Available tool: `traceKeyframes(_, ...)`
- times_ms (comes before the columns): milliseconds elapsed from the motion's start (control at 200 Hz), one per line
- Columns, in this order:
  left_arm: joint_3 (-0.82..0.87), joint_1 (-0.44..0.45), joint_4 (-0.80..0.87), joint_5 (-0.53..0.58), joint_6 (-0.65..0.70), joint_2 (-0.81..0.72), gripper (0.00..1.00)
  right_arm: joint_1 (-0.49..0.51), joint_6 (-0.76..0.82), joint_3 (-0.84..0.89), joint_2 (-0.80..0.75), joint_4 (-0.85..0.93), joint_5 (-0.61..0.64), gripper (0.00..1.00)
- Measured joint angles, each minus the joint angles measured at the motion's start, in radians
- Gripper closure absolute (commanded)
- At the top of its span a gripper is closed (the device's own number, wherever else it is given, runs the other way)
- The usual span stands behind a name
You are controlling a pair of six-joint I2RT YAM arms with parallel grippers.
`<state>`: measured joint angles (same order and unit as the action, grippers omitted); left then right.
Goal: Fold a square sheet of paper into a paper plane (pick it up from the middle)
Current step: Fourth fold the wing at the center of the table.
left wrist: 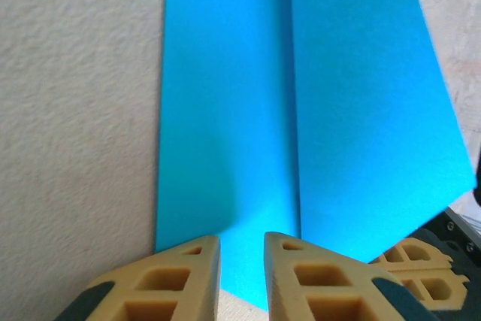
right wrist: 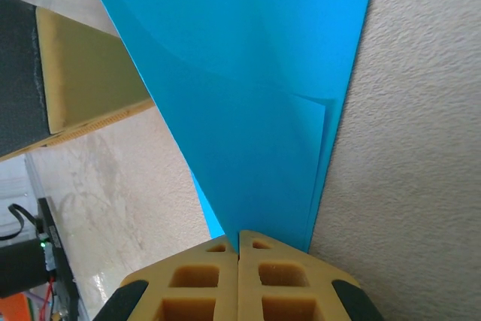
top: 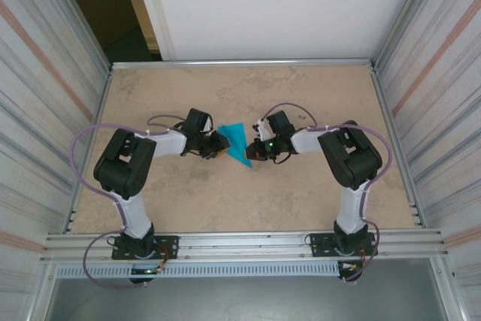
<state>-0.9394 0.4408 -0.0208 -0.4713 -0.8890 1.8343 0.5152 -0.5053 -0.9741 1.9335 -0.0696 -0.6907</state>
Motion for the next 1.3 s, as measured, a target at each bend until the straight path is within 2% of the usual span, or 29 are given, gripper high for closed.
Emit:
traceKeyframes(185,0.02,0.016,-0.064,-0.019,0.03,0.0,0.66,-0.01,-0.02,0.005,0.014,-0.018,-0.026,0.98)
traceKeyframes(636,0.033,0.026,-0.133,-0.035,0.092,0.0,0.57,-0.032,-0.063,0.023,0.03,-0.072,-0.081,0.98)
traceKeyframes(1298,-0.042,0.037,-0.087,-0.024,0.145,0.045,0.58,-0.034,-0.063,0.027,0.035,-0.087,-0.1,0.98)
